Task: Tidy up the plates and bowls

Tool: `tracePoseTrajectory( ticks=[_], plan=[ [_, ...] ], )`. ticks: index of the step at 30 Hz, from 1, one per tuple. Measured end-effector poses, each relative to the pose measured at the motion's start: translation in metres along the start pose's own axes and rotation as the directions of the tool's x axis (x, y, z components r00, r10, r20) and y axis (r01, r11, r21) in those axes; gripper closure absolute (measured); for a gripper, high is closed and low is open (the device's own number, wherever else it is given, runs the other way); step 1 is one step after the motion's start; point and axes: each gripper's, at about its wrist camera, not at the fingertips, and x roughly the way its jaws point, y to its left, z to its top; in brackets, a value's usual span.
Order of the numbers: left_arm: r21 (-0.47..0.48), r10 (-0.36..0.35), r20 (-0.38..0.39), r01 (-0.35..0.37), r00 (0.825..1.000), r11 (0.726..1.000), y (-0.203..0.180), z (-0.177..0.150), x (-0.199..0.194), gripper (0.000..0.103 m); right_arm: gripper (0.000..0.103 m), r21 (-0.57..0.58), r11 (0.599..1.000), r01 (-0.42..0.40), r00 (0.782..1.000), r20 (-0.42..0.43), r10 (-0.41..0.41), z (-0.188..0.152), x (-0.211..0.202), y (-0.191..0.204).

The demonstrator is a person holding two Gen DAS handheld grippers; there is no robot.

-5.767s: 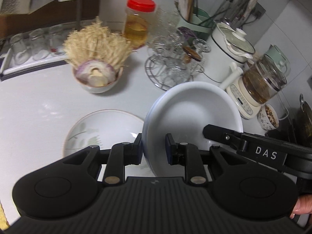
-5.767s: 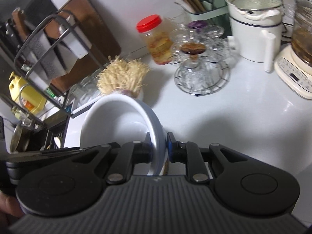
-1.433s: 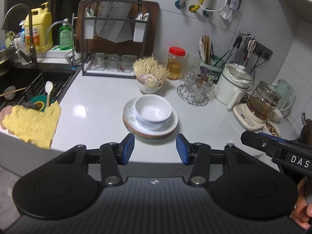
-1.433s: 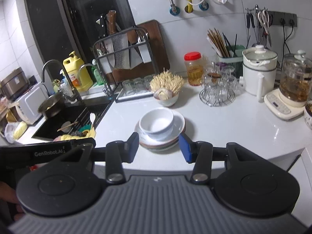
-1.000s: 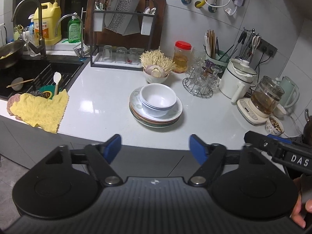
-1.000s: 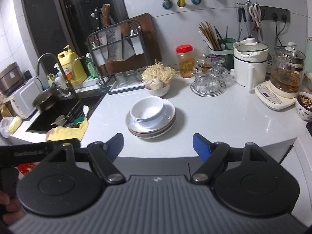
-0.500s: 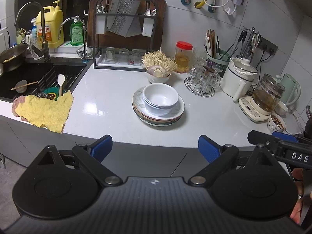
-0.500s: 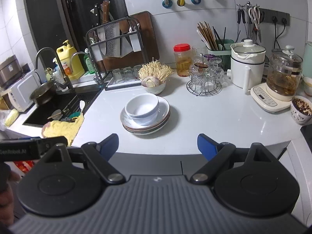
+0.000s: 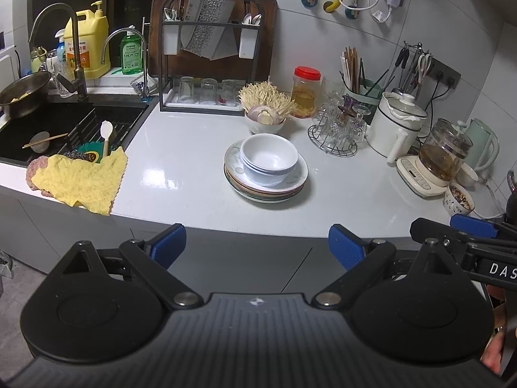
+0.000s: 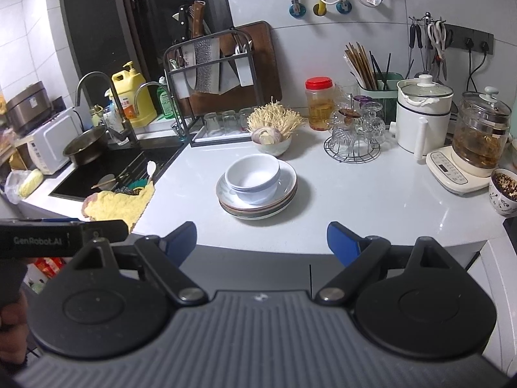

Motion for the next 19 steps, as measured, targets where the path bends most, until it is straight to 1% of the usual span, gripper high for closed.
tracePoseTrajectory(
  ticks=[9, 13, 19],
  plan=[
    [0.010, 0.012, 0.004, -0.012, 1.000, 1.000, -0.004, -0.007, -0.007, 0.004, 0.014, -0.005, 1.000, 0.006, 1.000, 0.010, -0.006, -0.001, -0.006, 0.003],
    [0.016, 0.016, 0.024, -0.016, 1.000, 1.000, -0.007, -0.008, -0.014, 0.004, 0.014, -0.005, 1.000, 0.011, 1.000, 0.016, -0.011, -0.001, -0.011, 0.003],
    [0.006, 0.017, 0.024, -0.017, 1.000, 1.000, -0.010, -0.009, -0.016, 0.003, 0.014, -0.005, 1.000, 0.014, 0.999, 0.030, -0.014, 0.002, -0.015, 0.002]
  ],
)
